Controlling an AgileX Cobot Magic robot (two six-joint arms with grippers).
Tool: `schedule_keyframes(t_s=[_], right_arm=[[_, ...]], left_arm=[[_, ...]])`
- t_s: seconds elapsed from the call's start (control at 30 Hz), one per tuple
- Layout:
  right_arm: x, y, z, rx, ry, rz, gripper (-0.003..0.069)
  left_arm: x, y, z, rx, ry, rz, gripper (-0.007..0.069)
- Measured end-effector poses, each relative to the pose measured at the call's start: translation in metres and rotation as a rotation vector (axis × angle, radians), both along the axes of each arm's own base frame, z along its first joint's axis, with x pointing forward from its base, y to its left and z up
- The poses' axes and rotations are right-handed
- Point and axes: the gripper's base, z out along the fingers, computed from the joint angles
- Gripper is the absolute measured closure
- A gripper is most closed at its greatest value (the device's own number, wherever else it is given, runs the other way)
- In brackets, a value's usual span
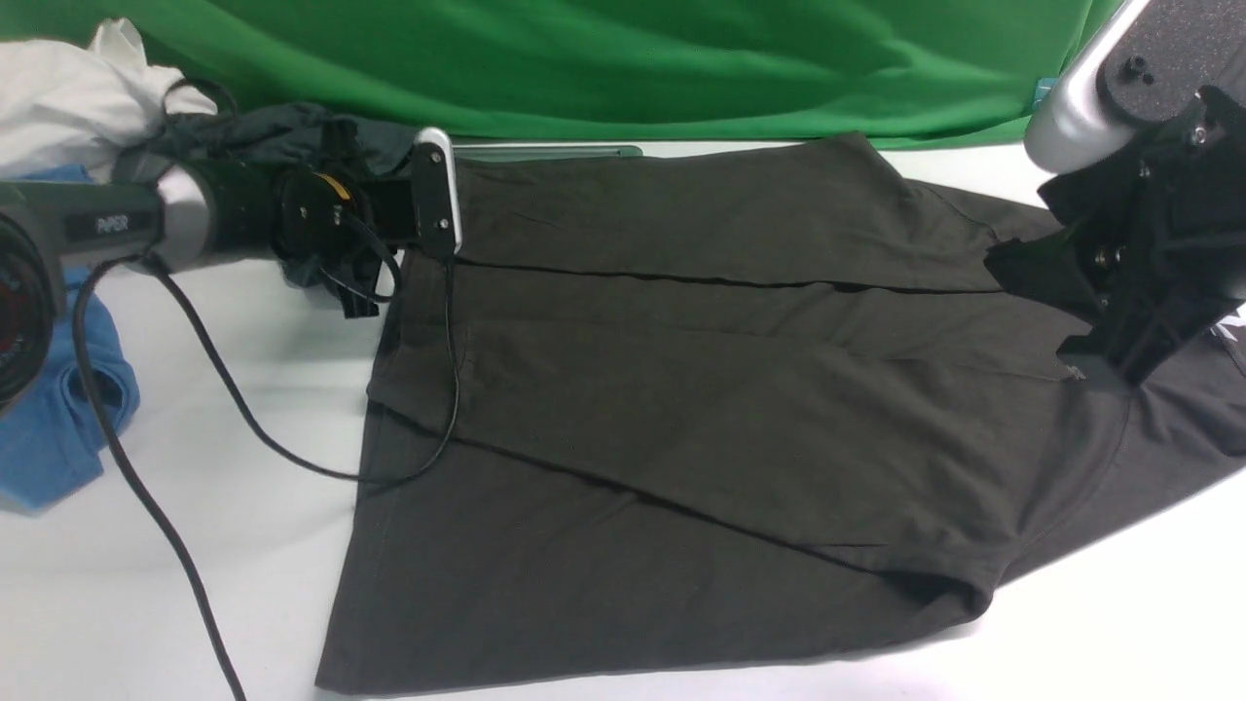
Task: Fold a long-sleeved shirt on a white desktop.
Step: 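Grab the top left corner of the dark shirt with the left gripper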
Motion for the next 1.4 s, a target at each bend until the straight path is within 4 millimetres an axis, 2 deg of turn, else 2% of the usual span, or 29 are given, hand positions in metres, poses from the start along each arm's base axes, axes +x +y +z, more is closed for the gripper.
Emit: schedule_keyframes(t_s=[0.07, 0.27, 0.4, 0.5, 0.57, 0.6, 0.7, 0.87, 0.9, 0.93, 1.0, 1.07, 1.27, 1.4], right_arm=[[0.0, 0.0, 0.0, -0.002, 0.004, 0.0, 0.0313], [0.0, 0.0, 0.0, -0.004, 0.004, 0.0, 0.0313], [0.0, 0.0, 0.0, -0.003, 0.005, 0.0, 0.0313], [0.0, 0.0, 0.0, -0.002, 0.005, 0.0, 0.0313], [0.0, 0.0, 0.0, -0.002, 0.005, 0.0, 0.0313], [0.0, 0.0, 0.0, -0.002, 0.005, 0.0, 0.0313], [0.0, 0.0, 0.0, -0.002, 0.005, 0.0, 0.0313], [0.002, 0.001, 0.002, 0.016, -0.029, 0.002, 0.0313], [0.002, 0.001, 0.002, 0.018, -0.032, 0.002, 0.0313], [0.002, 0.002, 0.003, 0.022, -0.04, 0.003, 0.0313], [0.003, 0.002, 0.003, 0.024, -0.043, 0.003, 0.0313], [0.003, 0.002, 0.004, 0.025, -0.046, 0.003, 0.0313], [0.003, 0.002, 0.004, 0.025, -0.046, 0.003, 0.0313], [0.003, 0.002, 0.004, 0.026, -0.048, 0.003, 0.0313]], left_arm=[[-0.009, -0.003, 0.013, -0.22, 0.09, 0.171, 0.0593], [-0.021, -0.008, 0.047, -0.283, 0.253, 0.189, 0.0599], [-0.009, -0.008, 0.066, -0.274, 0.281, 0.155, 0.0601], [0.01, -0.004, 0.07, -0.235, 0.273, 0.109, 0.0601], [0.018, -0.003, 0.067, -0.204, 0.266, 0.078, 0.0598], [0.026, -0.003, 0.059, -0.164, 0.264, 0.036, 0.0583], [0.03, -0.003, 0.052, -0.126, 0.262, -0.008, 0.0535], [0.033, -0.003, 0.038, -0.055, 0.274, -0.088, 0.0318], [0.033, -0.003, 0.038, -0.049, 0.273, -0.095, 0.03], [0.035, -0.002, 0.031, -0.024, 0.272, -0.121, 0.0228], [0.037, -0.002, 0.027, -0.004, 0.265, -0.14, 0.019], [0.04, -0.001, 0.014, 0.046, 0.255, -0.173, 0.0146], [0.049, 0.003, 0.009, 0.134, 0.187, -0.192, 0.0175], [0.05, 0.004, 0.004, 0.152, 0.181, -0.195, 0.0288]])
